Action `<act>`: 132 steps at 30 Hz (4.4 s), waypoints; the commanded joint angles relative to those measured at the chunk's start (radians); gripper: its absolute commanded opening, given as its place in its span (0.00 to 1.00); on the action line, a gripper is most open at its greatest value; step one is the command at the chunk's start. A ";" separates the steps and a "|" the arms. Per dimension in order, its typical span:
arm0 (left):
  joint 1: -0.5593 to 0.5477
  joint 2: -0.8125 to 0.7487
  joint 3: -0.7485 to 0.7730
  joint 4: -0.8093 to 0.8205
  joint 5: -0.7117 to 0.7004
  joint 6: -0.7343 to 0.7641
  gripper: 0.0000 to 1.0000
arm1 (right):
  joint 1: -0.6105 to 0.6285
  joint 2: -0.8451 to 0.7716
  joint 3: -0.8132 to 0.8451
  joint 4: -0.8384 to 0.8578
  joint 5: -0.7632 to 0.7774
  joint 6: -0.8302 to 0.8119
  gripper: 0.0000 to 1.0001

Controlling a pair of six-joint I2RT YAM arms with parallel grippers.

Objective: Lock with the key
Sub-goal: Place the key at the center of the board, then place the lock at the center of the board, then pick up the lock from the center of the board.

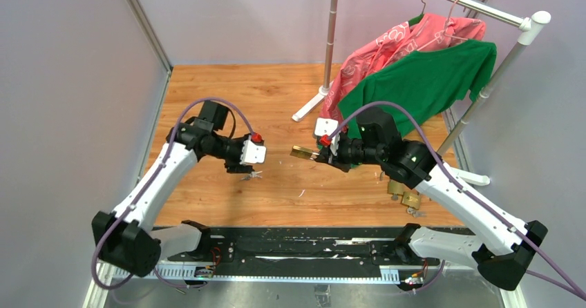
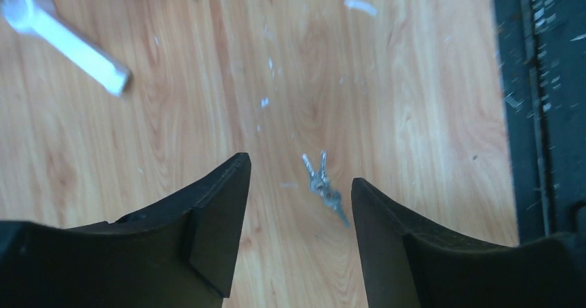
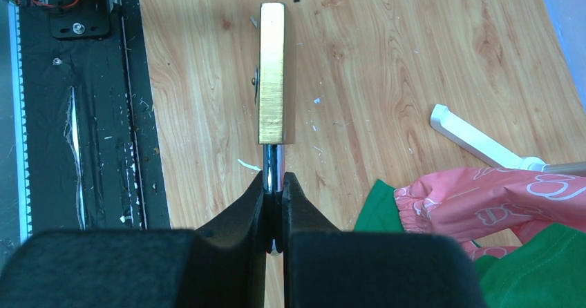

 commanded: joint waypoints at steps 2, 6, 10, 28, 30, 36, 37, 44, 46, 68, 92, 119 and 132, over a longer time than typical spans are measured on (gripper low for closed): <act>0.001 -0.154 0.002 -0.160 0.284 0.128 0.71 | -0.009 -0.022 0.003 0.086 -0.036 0.019 0.00; -0.026 -0.253 -0.009 -0.160 0.306 0.147 0.89 | -0.008 0.003 0.005 0.095 0.026 0.057 0.00; -0.032 -0.328 -0.017 -0.160 0.313 0.134 1.00 | -0.010 0.037 -0.037 0.159 0.103 0.178 0.00; -0.031 -0.445 -0.023 -0.160 0.330 -0.122 1.00 | -0.010 0.607 0.060 0.307 0.222 0.888 0.00; -0.031 -0.448 -0.015 -0.143 0.325 -0.178 1.00 | -0.012 0.658 0.076 0.300 0.196 0.891 0.00; -0.031 -0.418 -0.010 0.149 0.089 -0.783 0.99 | -0.061 0.751 0.079 0.276 0.106 0.926 0.00; -0.031 -0.410 -0.007 0.172 0.062 -0.830 0.99 | -0.070 0.761 0.074 0.273 0.099 0.930 0.00; -0.028 -0.438 -0.100 0.387 0.132 -1.277 0.83 | -0.080 0.803 0.049 0.230 0.127 0.914 0.17; -0.027 -0.454 -0.155 0.452 0.151 -1.374 0.83 | -0.083 0.804 0.047 0.204 0.155 0.903 0.28; -0.026 -0.624 -0.455 0.575 0.037 -1.261 0.82 | -0.190 0.411 0.006 -0.265 0.611 0.732 0.53; 0.004 -0.918 -0.686 0.895 -0.143 -1.542 0.86 | -0.780 0.511 -0.158 -0.247 0.524 0.652 0.44; 0.051 -0.855 -0.705 0.946 -0.128 -1.572 0.88 | -0.702 0.394 -0.299 -0.085 0.325 0.682 0.00; 0.050 -0.786 -0.681 0.969 -0.072 -1.590 0.91 | -0.523 0.022 -0.537 0.246 0.152 0.905 0.00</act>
